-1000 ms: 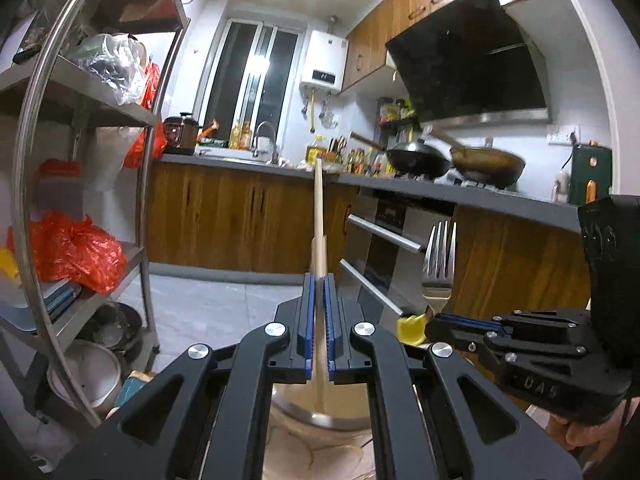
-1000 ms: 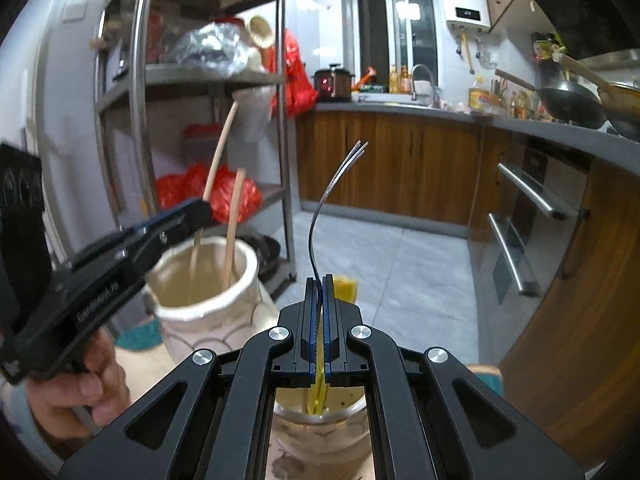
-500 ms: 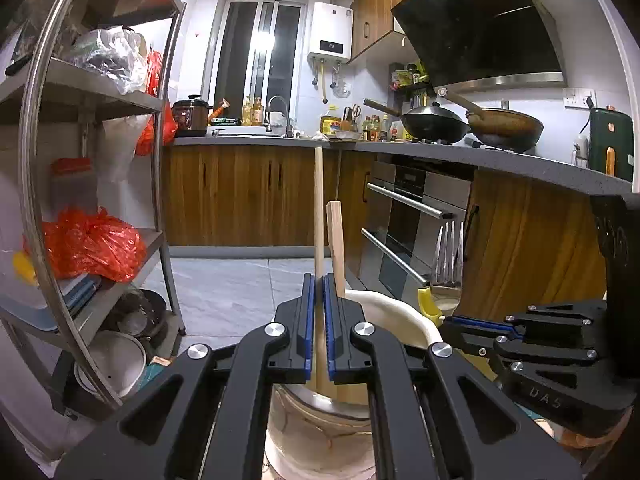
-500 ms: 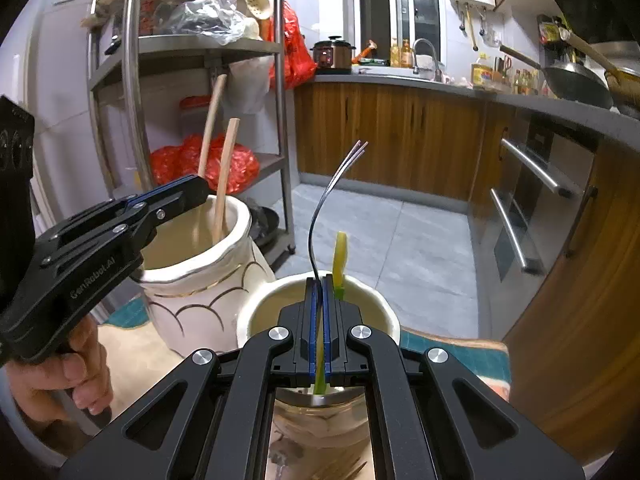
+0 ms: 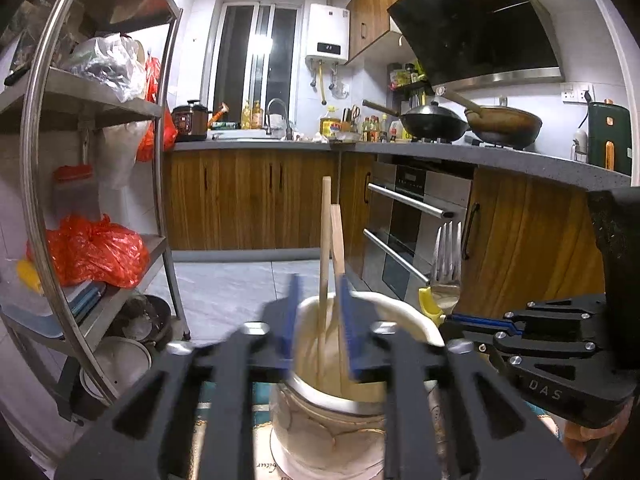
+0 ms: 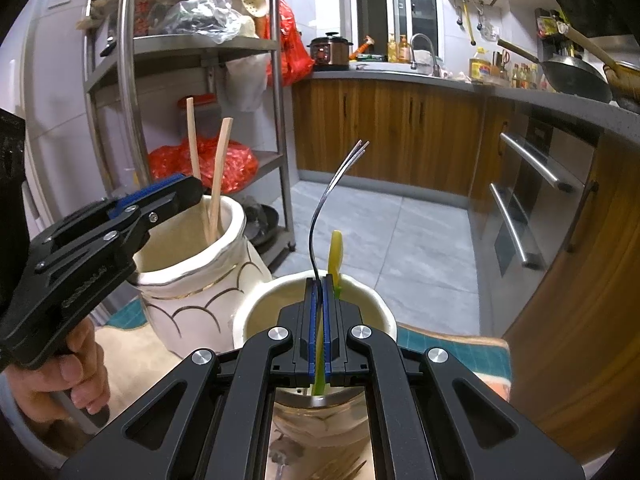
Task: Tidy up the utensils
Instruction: 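Release the chopstick into the tall pot while the right tool drops the fork into the short pot, then move both open tools back toward the utensils on the cloth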
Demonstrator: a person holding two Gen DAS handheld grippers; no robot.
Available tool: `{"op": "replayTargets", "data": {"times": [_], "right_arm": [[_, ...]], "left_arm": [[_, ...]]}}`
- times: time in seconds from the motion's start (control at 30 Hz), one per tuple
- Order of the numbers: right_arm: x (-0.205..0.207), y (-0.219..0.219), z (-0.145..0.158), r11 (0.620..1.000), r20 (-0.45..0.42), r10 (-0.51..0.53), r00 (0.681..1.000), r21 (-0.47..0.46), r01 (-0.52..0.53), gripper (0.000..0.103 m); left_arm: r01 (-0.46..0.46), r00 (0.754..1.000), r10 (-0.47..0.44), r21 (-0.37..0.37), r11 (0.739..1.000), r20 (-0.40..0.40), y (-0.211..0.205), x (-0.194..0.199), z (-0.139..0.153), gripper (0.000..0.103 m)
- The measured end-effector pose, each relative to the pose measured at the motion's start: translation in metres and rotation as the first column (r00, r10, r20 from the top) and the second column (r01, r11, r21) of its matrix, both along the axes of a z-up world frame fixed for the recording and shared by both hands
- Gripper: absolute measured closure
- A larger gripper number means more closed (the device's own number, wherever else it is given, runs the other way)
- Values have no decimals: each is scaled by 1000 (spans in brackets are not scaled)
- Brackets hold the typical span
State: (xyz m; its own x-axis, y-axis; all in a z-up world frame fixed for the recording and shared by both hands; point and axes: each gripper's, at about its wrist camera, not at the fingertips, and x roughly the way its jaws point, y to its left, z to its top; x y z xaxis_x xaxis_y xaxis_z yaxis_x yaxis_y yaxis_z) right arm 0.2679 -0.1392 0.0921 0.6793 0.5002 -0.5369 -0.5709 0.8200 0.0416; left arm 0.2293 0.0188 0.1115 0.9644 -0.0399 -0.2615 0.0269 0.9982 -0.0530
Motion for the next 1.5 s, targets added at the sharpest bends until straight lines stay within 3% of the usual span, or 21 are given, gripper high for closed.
{"op": "replayTargets", "data": {"times": [0.03, 0.2, 0.6, 0.9, 1.03, 1.2, 1.4, 1.5], "right_arm": [[0, 0, 0, 1000, 0, -1, 1000, -1, 1, 99], [-2, -3, 2, 1000, 14, -8, 1000, 1, 8, 87], [-24, -25, 17, 998, 68, -19, 998, 61, 15, 86], [-53, -46, 10, 996, 47, -31, 998, 82, 27, 85], [-69, -55, 2, 996, 37, -40, 999, 84, 37, 85], [-79, -61, -28, 997, -59, -45, 997, 57, 48, 85], [-76, -66, -66, 997, -237, -32, 971, 66, 49, 85], [-77, -67, -74, 996, -285, -16, 958, 84, 42, 85]], "left_arm": [[-3, 1000, 3, 8, 1000, 12, 0, -2, 1, 65], [-5, 1000, 4, 12, 1000, 29, 2, -9, 6, 63], [9, 1000, -9, -11, 1000, 29, 13, -23, 12, 62], [33, 999, -32, -44, 998, 19, 29, -50, 17, 62], [24, 999, -26, -95, 995, -21, 45, -72, 8, 62], [7, 995, -17, -92, 996, -100, 56, -92, -16, 62], [27, 960, -65, -142, 990, -274, 60, -99, -60, 62], [54, 938, -99, -141, 989, -332, 53, -100, -75, 62]]}}
